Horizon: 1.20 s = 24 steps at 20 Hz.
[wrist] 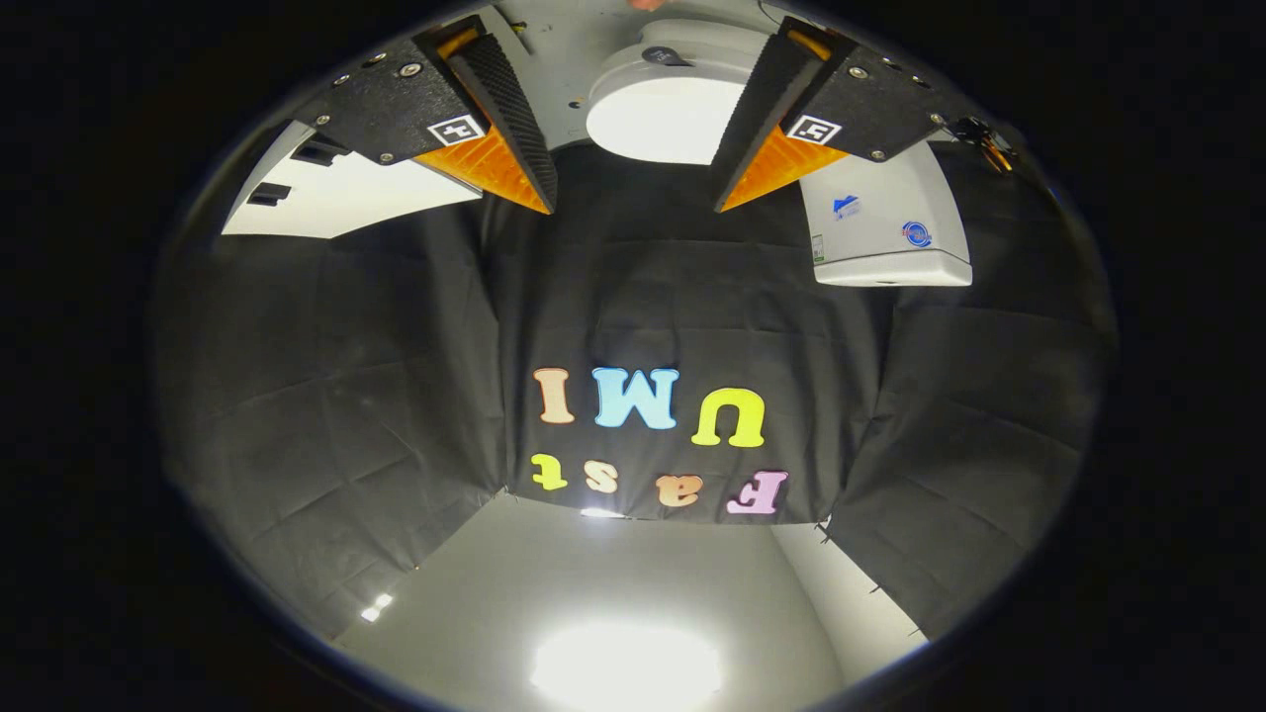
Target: Open the toilet lid.
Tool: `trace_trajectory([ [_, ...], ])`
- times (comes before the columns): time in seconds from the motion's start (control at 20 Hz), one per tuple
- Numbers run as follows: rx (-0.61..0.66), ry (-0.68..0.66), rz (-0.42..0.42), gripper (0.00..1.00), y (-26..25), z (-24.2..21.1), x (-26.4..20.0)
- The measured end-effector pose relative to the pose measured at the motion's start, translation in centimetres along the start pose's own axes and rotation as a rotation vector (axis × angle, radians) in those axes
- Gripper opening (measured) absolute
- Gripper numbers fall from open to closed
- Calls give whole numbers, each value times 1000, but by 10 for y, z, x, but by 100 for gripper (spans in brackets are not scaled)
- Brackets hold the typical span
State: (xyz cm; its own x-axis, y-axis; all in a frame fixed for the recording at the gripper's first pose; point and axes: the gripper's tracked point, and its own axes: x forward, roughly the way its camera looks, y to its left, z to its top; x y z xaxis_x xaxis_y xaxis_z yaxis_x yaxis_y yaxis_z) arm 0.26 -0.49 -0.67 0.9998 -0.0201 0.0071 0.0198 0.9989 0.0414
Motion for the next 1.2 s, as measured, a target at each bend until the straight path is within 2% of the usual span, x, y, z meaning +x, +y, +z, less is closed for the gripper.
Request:
trace_trajectory([
  [0.4, 33, -10, 7, 95, 8, -8, 12],
  [0.6, 132, -28, 16, 95, 18, -14, 29],
  [1.2, 408, 80, -57, 96, 14, -106, 55],
])
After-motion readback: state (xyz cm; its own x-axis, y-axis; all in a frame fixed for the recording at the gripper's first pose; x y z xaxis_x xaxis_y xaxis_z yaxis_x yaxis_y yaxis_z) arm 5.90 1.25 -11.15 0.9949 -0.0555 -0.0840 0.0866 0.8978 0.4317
